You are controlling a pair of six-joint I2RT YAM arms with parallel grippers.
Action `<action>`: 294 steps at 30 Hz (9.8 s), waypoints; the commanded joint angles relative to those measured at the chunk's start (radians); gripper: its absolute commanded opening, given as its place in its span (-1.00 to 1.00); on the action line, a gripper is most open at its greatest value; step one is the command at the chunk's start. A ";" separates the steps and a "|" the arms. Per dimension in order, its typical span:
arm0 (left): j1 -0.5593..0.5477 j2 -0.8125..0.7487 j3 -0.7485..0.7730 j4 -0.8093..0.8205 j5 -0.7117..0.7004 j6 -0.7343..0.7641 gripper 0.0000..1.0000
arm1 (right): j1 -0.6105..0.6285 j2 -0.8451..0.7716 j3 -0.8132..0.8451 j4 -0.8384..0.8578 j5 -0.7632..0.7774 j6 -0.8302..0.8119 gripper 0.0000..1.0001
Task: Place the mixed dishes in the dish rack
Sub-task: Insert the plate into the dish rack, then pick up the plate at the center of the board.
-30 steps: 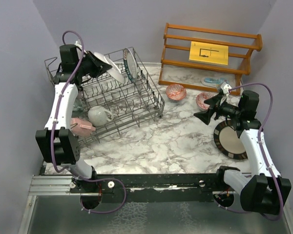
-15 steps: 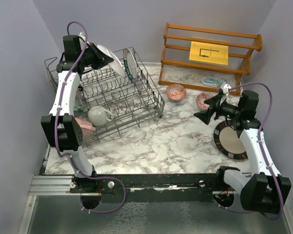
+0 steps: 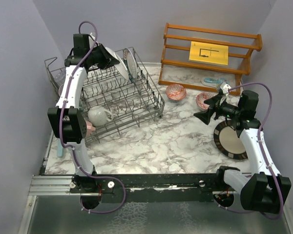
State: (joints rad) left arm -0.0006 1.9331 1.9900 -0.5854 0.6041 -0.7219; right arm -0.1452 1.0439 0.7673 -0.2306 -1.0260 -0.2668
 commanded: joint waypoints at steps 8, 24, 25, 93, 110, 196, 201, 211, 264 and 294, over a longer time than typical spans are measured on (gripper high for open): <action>-0.008 0.046 0.071 -0.018 -0.027 0.050 -1.00 | -0.004 0.004 0.002 0.010 0.015 -0.014 1.00; -0.041 0.110 0.136 -0.086 -0.046 0.123 -1.00 | -0.003 0.011 0.002 0.009 0.012 -0.015 1.00; -0.049 0.101 0.133 -0.088 -0.055 0.128 -1.00 | -0.003 0.012 0.002 0.008 0.012 -0.015 1.00; -0.075 0.175 0.177 -0.104 -0.158 0.215 -0.21 | -0.002 0.004 0.004 0.001 0.004 -0.022 1.00; -0.075 -0.139 -0.163 0.238 -0.104 0.159 -0.11 | -0.003 -0.002 0.004 -0.007 -0.033 -0.030 1.00; -1.152 0.519 -0.442 1.224 -0.578 -0.686 0.03 | -0.096 -0.041 -0.050 0.208 0.296 0.402 0.98; -1.156 0.576 -0.369 1.174 -0.544 -0.720 -0.14 | -0.095 -0.044 -0.050 0.208 0.290 0.405 0.98; -1.156 0.636 -0.238 1.090 -0.503 -0.655 -0.99 | -0.094 -0.050 -0.041 0.194 0.301 0.368 0.98; -0.778 -0.611 -1.322 1.289 -0.212 0.205 -1.00 | -0.105 0.125 0.026 -0.224 -0.350 -0.259 0.95; -0.733 -0.517 -1.081 1.252 -0.138 0.334 -1.00 | -0.044 0.210 0.029 -0.197 -0.456 -0.125 -0.95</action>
State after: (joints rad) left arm -0.7433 1.4265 0.8345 0.5182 0.4458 -0.3771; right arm -0.1986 1.2797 0.7521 -0.4267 -1.3983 -0.4171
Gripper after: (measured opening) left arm 0.056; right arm 0.126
